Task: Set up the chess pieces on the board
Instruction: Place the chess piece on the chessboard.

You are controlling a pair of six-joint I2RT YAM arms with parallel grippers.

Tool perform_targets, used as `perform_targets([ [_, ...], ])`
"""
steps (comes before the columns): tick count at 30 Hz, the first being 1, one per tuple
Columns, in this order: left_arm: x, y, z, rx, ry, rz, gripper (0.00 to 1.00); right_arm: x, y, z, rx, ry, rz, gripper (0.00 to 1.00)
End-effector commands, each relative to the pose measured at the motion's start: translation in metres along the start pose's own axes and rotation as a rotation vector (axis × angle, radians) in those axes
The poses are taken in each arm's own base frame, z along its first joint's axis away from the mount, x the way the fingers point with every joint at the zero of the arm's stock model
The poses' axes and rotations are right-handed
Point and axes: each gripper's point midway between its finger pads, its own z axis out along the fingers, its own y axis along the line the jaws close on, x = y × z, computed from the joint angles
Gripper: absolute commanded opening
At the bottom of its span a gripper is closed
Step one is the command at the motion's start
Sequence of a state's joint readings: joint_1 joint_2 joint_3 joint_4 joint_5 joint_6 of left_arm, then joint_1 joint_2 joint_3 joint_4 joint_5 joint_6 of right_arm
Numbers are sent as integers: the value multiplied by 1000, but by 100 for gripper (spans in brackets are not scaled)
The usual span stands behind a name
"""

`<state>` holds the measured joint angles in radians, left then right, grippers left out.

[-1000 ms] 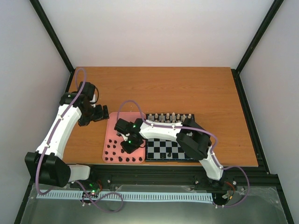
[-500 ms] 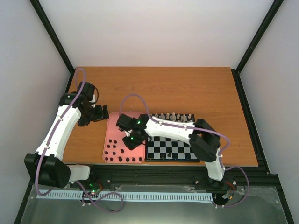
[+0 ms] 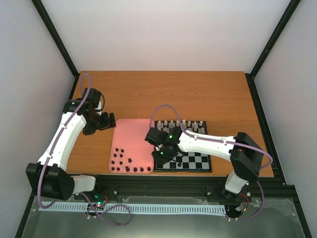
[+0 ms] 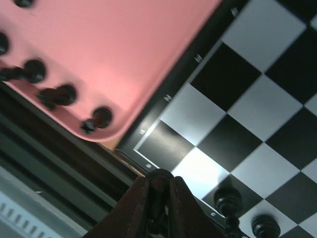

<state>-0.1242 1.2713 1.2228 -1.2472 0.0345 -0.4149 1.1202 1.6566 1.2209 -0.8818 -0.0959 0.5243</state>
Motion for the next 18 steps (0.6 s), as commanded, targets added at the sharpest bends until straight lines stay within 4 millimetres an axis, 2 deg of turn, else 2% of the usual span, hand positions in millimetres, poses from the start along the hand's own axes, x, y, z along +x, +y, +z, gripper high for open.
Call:
perform_targets([
  [1, -7, -3, -5, 26, -35, -13, 100, 5, -13, 1, 10, -18, 52, 12],
  [6, -7, -2, -3, 21, -32, -11, 100, 15, -24, 13, 33, 8, 71, 11],
  [12, -6, -2, -3, 21, -29, -13, 100, 24, -27, 22, 27, 30, 83, 11],
  [18, -6, -3, -2, 24, -28, -13, 100, 24, -29, 28, 29, 37, 86, 11],
])
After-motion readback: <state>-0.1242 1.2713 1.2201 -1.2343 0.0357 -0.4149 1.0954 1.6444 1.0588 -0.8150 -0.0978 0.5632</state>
